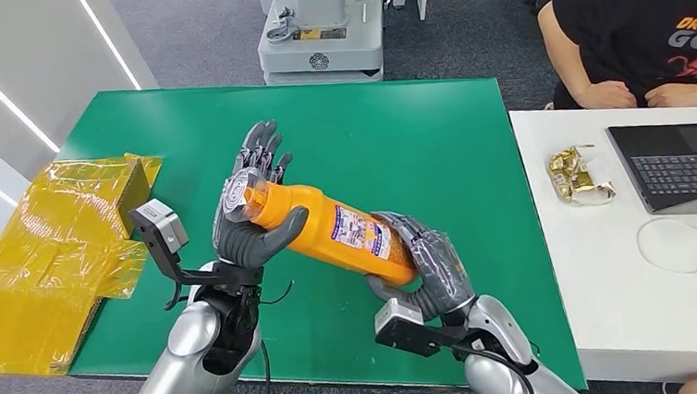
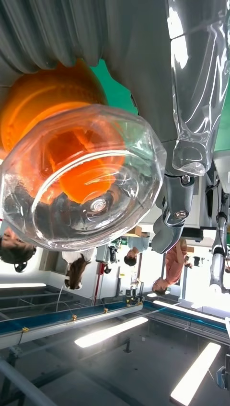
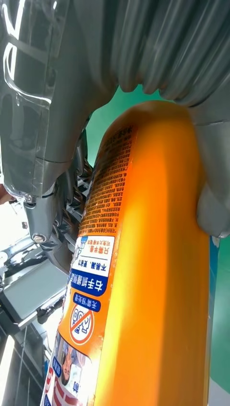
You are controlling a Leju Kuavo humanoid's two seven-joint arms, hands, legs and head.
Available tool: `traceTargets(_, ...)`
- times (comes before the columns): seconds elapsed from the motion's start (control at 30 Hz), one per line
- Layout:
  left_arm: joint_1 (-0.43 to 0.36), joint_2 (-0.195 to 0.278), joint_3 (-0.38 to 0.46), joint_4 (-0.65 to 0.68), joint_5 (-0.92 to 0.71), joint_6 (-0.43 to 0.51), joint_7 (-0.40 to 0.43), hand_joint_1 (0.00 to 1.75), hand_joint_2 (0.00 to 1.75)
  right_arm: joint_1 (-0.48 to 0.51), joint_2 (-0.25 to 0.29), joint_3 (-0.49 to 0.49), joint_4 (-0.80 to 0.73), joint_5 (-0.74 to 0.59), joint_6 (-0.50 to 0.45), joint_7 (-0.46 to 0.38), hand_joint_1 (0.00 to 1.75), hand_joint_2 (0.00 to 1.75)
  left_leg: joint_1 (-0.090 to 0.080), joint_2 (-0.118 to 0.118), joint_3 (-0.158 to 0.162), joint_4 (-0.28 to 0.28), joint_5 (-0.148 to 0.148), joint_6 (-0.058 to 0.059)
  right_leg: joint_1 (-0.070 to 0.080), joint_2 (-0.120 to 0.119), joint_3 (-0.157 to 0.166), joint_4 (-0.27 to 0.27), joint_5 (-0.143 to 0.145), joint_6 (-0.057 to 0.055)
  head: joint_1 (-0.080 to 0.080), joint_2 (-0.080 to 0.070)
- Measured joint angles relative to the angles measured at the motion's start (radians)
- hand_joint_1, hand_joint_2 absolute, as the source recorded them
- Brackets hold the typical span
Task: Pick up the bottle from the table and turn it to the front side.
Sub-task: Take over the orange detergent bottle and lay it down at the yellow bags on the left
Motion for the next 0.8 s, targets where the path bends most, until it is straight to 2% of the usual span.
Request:
traceTargets(0.4,-0.002,0.000,-0.005,0.003,0.000,0.001,0.010,0.00,1.75,-0.022,0.021,0.000,0.029,0.014,-0.012,0.007,1.75,1.75,0.000,0.000,0.000,0.000,0.000,0.000,0.000,0.000,0.000,0.000,0.000,0.000,0.000,0.000)
traceTargets(0.43,-0.002,0.000,-0.005,0.003,0.000,0.001,0.010,0.11,1.75,-0.023,0.023,0.000,0.032,0.015,-0.014,0.008,1.75,1.75,0.000,0.000,0.000,0.000,0.000,0.000,0.000,0.000,0.000,0.000,0.000,0.000,0.000,0.000)
traceTargets(0.53,-0.002,0.000,-0.005,0.004,0.002,-0.004,0.010,1.42,1.75,-0.028,0.029,0.000,0.042,0.019,-0.015,0.007,1.75,1.75,0.000,0.000,0.000,0.000,0.000,0.000,0.000,0.000,0.000,0.000,0.000,0.000,0.000,0.000)
traceTargets(0.57,-0.002,0.000,-0.005,0.005,0.003,-0.006,0.010,1.75,1.75,-0.030,0.030,0.000,0.045,0.019,-0.015,0.007,1.75,1.75,0.000,0.000,0.000,0.000,0.000,0.000,0.000,0.000,0.000,0.000,0.000,0.000,0.000,0.000)
traceTargets(0.8,-0.001,0.000,-0.007,0.008,0.012,-0.017,0.009,1.75,1.75,-0.035,0.036,-0.001,0.060,0.019,-0.015,0.010,1.75,1.75,0.000,0.000,0.000,0.000,0.000,0.000,0.000,0.000,0.000,0.000,0.000,0.000,0.000,0.000)
